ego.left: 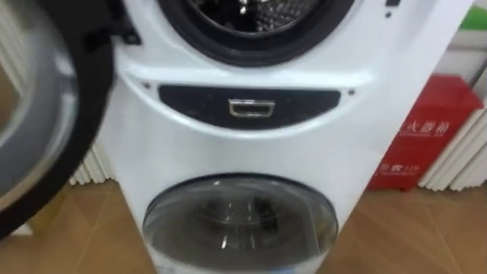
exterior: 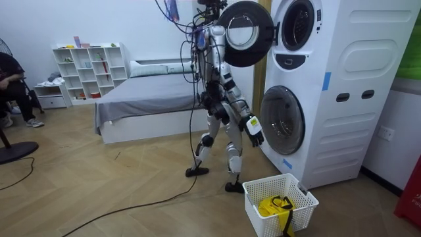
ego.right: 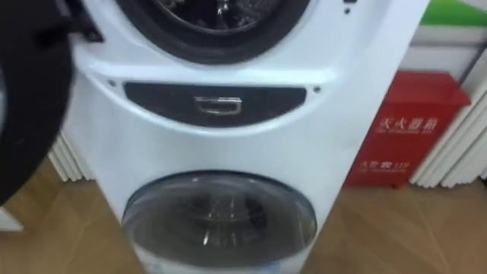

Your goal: Pick clothes from washing machine

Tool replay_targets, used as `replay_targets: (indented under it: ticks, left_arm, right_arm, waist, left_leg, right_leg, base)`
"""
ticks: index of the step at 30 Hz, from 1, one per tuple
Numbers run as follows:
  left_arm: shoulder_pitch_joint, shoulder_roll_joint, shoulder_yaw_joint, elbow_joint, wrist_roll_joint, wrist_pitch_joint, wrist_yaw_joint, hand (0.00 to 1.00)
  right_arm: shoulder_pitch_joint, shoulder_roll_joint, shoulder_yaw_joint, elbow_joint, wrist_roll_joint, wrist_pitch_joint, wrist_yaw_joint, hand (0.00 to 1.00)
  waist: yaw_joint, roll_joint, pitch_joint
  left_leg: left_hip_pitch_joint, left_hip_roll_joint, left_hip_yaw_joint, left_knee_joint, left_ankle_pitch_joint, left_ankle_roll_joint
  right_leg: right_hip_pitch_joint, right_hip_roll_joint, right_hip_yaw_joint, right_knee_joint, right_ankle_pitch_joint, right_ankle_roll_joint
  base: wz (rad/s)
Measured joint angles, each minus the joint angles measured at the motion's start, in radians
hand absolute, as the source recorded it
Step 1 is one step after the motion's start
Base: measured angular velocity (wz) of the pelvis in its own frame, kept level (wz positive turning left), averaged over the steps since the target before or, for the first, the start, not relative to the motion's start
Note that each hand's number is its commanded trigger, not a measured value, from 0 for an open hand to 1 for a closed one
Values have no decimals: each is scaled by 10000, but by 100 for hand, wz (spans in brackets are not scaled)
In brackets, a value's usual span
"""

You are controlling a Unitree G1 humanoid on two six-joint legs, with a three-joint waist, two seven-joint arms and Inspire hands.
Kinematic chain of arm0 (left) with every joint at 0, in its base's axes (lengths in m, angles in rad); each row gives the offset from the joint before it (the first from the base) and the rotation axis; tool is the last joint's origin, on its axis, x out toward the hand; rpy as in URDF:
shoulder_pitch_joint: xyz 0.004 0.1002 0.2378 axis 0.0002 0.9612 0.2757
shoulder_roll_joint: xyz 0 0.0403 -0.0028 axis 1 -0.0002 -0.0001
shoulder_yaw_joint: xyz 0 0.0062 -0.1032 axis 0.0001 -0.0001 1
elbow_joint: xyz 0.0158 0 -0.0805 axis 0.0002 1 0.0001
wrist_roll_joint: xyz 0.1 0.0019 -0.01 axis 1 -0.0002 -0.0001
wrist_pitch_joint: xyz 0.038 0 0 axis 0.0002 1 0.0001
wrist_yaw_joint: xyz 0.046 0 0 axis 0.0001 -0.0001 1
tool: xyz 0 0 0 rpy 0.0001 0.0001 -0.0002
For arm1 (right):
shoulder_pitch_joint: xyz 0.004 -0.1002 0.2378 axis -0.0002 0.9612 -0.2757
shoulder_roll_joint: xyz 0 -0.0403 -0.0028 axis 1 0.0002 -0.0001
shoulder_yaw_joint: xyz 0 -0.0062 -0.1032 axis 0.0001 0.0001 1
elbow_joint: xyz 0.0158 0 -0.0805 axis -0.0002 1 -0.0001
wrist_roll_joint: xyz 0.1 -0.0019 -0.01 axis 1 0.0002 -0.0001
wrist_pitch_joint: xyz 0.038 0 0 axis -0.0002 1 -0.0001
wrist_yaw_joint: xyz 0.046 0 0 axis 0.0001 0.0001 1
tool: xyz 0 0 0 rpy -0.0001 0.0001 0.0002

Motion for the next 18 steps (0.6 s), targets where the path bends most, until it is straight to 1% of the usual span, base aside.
replay_targets:
  ticks: [1,2,3,4,5,6,7,8,9,10,11,12,13,14,15,16,17,18]
  left_arm:
    - [109,12,-13,254,-227,-47,100,0]
    - [215,91,-14,491,-530,-48,206,0]
    - [278,98,-23,635,-678,-37,298,0]
    - [491,111,-19,717,-943,-25,515,0]
    - [616,135,-16,721,-1106,-33,657,0]
    - [646,147,-17,725,-1158,-49,731,0]
    - [680,146,-8,726,-1235,-114,841,0]
    - [755,135,12,715,-1273,-231,919,0]
    - [798,129,26,707,-1273,-273,960,0]
    - [899,105,172,688,-1292,-290,1030,0]
    - [933,62,298,690,-1289,-293,1066,0]
    - [949,50,298,691,-1297,-293,1065,0]
    - [964,15,309,689,-1299,-328,1063,0]
    - [973,14,408,689,-1351,-455,1066,0]
    - [971,15,510,687,-1450,-498,1072,0]
    - [984,7,658,698,-1670,-548,1080,0]
    - [1042,12,735,700,-1918,-565,1070,0]
    - [1046,18,778,700,-2022,-575,1071,0]
  right_arm:
    - [-55,21,60,-17,-158,3,21,0]
    - [-132,63,57,-50,-221,14,15,0]
    - [-81,50,11,-96,-188,9,-16,0]
    - [-23,-73,-44,-122,-102,62,-91,0]
    - [-6,-160,-3,-122,-81,110,-91,0]
    - [0,-157,70,-122,-76,113,-97,0]
    - [41,-119,87,-148,-58,113,-108,0]
    - [179,-51,114,-252,-32,76,-91,0]
    - [231,-9,142,-280,-18,55,-84,0]
    - [280,139,150,-280,-13,39,-73,0]
    - [326,232,246,-281,-12,-15,-65,0]
    - [326,249,386,-281,-12,-12,-66,0]
    - [316,279,521,-293,26,-17,-56,0]
    - [235,315,692,-293,83,-30,-42,0]
    - [199,327,807,-295,90,-32,-21,0]
    - [133,334,899,-298,87,-32,117,0]
    - [133,335,954,-298,104,-31,179,0]
    - [133,335,963,-298,135,-31,199,0]
  waist:
    - [-9,-99,-14]
    - [-21,-101,99]
    - [-112,-49,125]
    - [-183,-6,123]
    - [-110,33,128]
    - [-81,41,126]
    - [-76,28,136]
    - [-20,-33,126]
    - [15,-71,113]
    - [94,-220,59]
    - [280,-358,97]
    - [334,-374,92]
    - [488,-368,15]
    - [624,-415,-8]
    - [727,-478,-20]
    - [903,-520,-2]
    - [1007,-501,-37]
    - [1021,-477,-60]
  left_leg:
    - [-205,-307,271,37,158,285]
    - [-468,-465,618,241,238,497]
    - [-588,-415,838,412,214,541]
    - [-636,-403,1025,512,240,674]
    - [-657,-333,1285,510,331,737]
    - [-689,-247,1471,512,394,700]
    - [-757,-210,1612,464,569,700]
    - [-751,-276,1766,307,769,694]
    - [-746,-285,1889,246,841,673]
    - [-719,-319,2105,124,970,614]
    - [-721,-424,2176,48,1111,518]
    - [-724,-477,2172,-16,1192,506]
    - [-803,-515,2165,-141,1323,474]
    - [-931,-517,2242,-285,1455,452]
    - [-957,-518,2363,-378,1542,442]
    - [-984,-480,2442,-432,1611,419]
    - [-1008,-398,2392,-422,1637,398]
    - [-1005,-382,2373,-414,1640,389]
  right_leg:
    - [25,-106,200,-696,807,155]
    - [4,-330,440,-851,1189,346]
    - [-14,-387,476,-482,934,374]
    - [-49,-525,514,980,-174,454]
    - [-17,-608,517,2460,-1111,469]
    - [51,-656,508,3092,-1485,483]
    - [387,-799,497,4039,-2109,509]
    - [834,-855,555,4594,-2566,525]
    - [1032,-876,586,4726,-2747,524]
    - [1474,-856,619,4686,-3105,573]
    - [1794,-839,620,4031,-3428,647]
    - [1888,-792,613,3636,-3551,688]
    - [2102,-630,673,2715,-3652,706]
    - [2229,-484,694,1945,-3654,703]
    - [2257,-445,745,1644,-3656,698]
    - [2391,-303,808,1072,-3611,473]
    - [2499,-209,799,749,-3409,392]
    - [2558,-146,799,616,-3349,379]
  base:
    - [-33]
    - [-20]
    - [11]
    - [25]
    - [25]
    - [35]
    - [47]
    - [44]
    - [30]
    - [10]
    - [4]
    - [-11]
    - [-24]
    - [-31]
    - [-45]
    - [-40]
    - [-33]
    - [-8]
